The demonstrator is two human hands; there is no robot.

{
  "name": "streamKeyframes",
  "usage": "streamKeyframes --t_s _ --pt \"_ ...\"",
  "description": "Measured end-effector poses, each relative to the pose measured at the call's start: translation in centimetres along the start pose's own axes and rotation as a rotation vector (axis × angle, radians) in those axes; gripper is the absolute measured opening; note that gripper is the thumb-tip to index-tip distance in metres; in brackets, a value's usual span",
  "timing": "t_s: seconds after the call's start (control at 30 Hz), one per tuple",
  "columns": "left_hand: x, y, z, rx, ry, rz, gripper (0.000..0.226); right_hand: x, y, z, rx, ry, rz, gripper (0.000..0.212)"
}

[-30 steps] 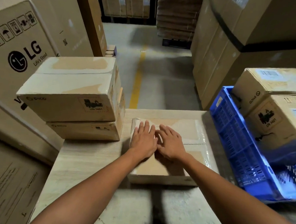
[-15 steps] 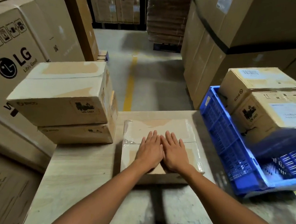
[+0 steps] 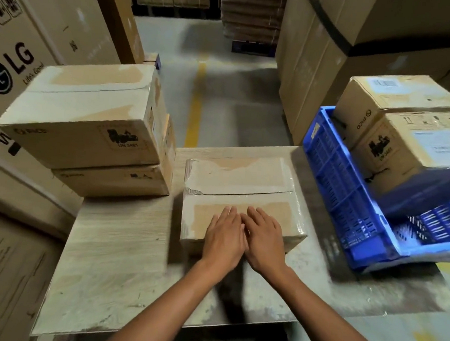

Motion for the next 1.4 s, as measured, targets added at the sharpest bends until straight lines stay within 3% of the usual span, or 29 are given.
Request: streamKeyframes --t_s 0.07,0.23,0.37,0.53,0.67,0.73,0.83,0.9,1.13,1.3,1.4 --pt "0.2 0.3 -0.5 -0.033 -0.013 -0.005 0.054 0.8 -0.1 -0.5 0.036 0.018 -0.007 0.050" --pt "-0.2 1.0 -3.3 -0.172 -0.002 -0.004 0.054 2.0 -0.9 -4.7 -0.069 -0.066 0.038 0.061" --pt "-0.7 2.2 -6.5 -0.182 -0.009 0.034 0.054 1.8 -1.6 -6.2 -0.069 -0.096 0.065 0.069" --pt "-1.2 3.1 -6.6 -0.158 0.035 0.078 0.055 1.9 -1.0 -6.2 -0.054 -0.211 -0.010 0.051" --pt "0.3 4.6 -6.6 -0.186 0.035 0.004 0.050 4.0 2.0 -6.7 -0.061 -0.278 0.019 0.035" --pt "0.5 6.0 -6.4 -0.171 0.043 -0.011 0.051 4.0 3.2 -7.0 -0.024 -0.297 0.082 0.040" --pt "0.0 7.5 -6.3 -0.135 0.055 0.006 0.053 3.0 4.0 -7.8 0.019 -0.248 0.173 0.068" --pt "-0.6 7.6 -6.3 -0.118 0.074 0.018 0.055 2.2 4.1 -8.7 0.007 -0.216 0.195 0.072" --pt "0.7 8.7 -5.7 -0.227 0.137 0.012 0.046 4.5 6.2 -7.9 0.045 -0.314 0.071 0.043" --pt "2.4 12.1 -3.3 -0.039 0.082 -0.006 0.056 5.4 10.2 -7.0 0.093 -0.293 0.070 0.040" --pt "1.9 13.1 -2.5 -0.008 0.108 0.025 0.059 3.7 11.1 -7.8 0.099 -0.243 0.137 0.053"
Point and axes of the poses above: each hand's wrist, its own y-axis towards the middle knuckle, its own x-axis out of the back of the hand, z = x × y, the point moved 9 cm from there along y, towards the middle knuckle, and after that the axes turned 3 degrees about z, right-handed, at the moved point
